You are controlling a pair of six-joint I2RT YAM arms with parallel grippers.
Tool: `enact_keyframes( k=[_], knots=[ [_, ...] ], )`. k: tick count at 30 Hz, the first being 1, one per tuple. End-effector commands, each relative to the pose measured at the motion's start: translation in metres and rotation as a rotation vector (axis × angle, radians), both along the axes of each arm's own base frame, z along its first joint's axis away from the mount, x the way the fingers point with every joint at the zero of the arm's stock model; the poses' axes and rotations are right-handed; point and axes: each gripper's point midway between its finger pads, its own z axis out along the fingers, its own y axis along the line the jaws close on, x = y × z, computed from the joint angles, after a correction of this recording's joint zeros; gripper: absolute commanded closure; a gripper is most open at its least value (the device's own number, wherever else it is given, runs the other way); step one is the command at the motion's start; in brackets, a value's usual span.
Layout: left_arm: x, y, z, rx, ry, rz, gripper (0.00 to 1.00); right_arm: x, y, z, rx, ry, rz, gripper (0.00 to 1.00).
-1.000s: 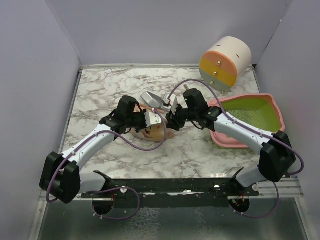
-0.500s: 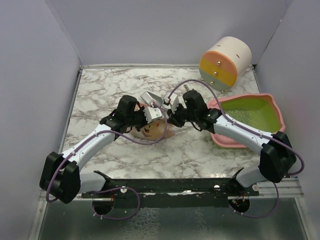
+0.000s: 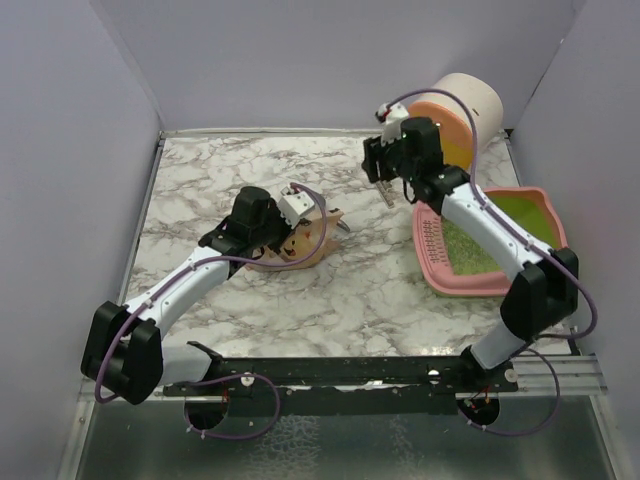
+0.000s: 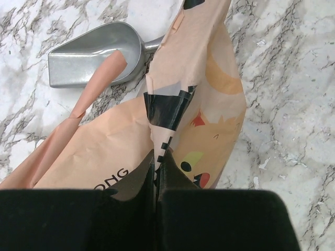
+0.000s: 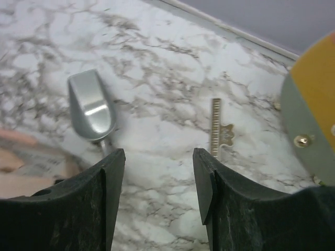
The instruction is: Fill the litter box with clean litter
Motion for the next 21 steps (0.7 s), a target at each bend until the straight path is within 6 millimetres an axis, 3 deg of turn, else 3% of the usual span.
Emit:
enact_keyframes(
  k=[1, 4, 8, 15, 21],
  knots=[
    [0.027, -0.026, 0.072, -0.199, -0.19, -0.001, 1.0, 0.061, -0.056, -0.051, 0.048, 0.213, -0.178, 0.46],
    [0.024, -0.029, 0.077, -0.219, -0.205, -0.018, 1.0, 0.092, -0.069, -0.079, 0.066, 0.282, -0.201, 0.49],
    [0.016, -0.033, 0.081, -0.246, -0.233, -0.06, 1.0, 0.111, -0.068, -0.123, 0.032, 0.376, -0.204, 0.5],
    [0.012, -0.035, 0.082, -0.252, -0.239, -0.074, 1.0, 0.116, -0.071, -0.18, -0.001, 0.471, -0.235, 0.49],
    [0.01, -0.038, 0.082, -0.265, -0.233, -0.088, 1.0, 0.117, -0.077, -0.202, -0.02, 0.493, -0.256, 0.49]
  ],
)
